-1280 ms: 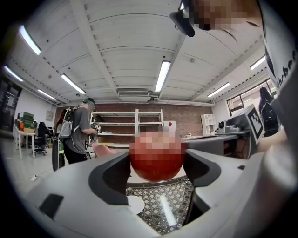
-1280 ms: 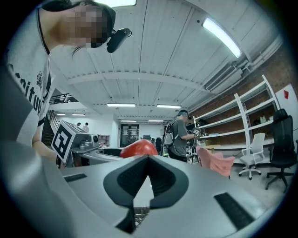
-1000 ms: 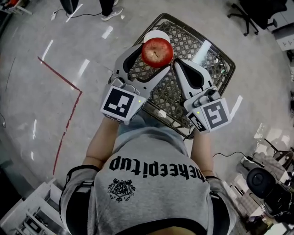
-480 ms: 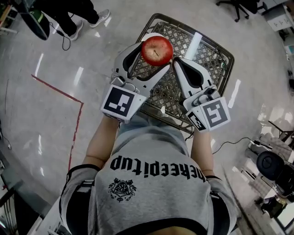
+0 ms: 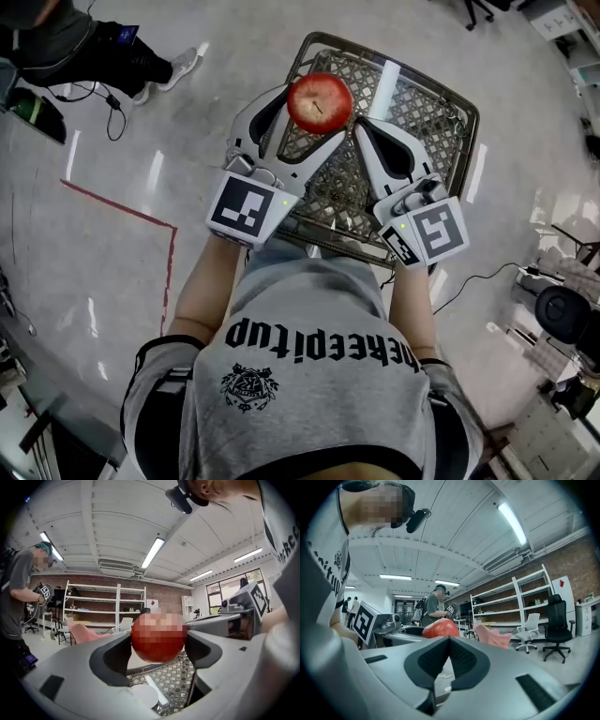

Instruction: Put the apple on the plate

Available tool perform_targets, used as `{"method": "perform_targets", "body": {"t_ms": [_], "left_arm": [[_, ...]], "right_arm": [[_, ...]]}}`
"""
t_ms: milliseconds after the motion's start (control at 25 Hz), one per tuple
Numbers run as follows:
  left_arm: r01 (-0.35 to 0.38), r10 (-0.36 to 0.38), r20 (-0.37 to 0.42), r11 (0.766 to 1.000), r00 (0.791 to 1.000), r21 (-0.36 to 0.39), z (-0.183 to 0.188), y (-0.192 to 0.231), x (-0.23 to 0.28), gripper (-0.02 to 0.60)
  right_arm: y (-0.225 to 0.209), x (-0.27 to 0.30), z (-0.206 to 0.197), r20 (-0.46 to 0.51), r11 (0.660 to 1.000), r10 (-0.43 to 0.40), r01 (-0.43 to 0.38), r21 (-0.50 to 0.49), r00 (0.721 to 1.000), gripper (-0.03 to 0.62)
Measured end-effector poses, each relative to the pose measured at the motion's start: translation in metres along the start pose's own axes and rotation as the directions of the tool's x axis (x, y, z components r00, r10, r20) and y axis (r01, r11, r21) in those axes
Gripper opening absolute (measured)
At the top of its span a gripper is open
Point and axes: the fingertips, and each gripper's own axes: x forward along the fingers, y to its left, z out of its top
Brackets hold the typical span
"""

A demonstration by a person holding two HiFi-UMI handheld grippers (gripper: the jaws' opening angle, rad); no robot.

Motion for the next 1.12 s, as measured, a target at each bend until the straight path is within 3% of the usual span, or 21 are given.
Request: {"method": "perform_targets", "body": {"t_ms": [120,400,640,880,1120], "left_arm": [[0.033,-0.033,0.022,0.999,0.999,0.031,0.003,0.009,0.000,0.394],[0.068,-0.067,-0.031,0.998,0.997,0.016,-0.013,0.033,0.009,0.394],[0.120,-0.120,-0.020,0.992,0.993,0.029,-0.018,0.039,0.032,0.394],[0.156,-0.157,-0.082,0.988,0.984,-0.010,-0.036,0.048,0.046,0.394],[0.183,-0.182,-0.077,0.983,0.980,0.015,-0.050,0.055,0.062,0.394]], "right_arm": [[0.003,0.007,-0.001,-0.003,1.000,-0.025,0.025,0.004,1.000,0.000],[0.000,0.026,-0.009,-0.022,0.996,-0.082,0.083,0.017,0.996,0.000],[-0.017,0.032,-0.021,-0.041,0.990,-0.123,0.125,0.061,0.992,0.000],[-0.031,0.044,-0.032,-0.060,0.981,-0.166,0.171,0.096,0.984,0.000],[-0.041,0.051,-0.046,-0.080,0.972,-0.191,0.200,0.123,0.978,0.000]]}}
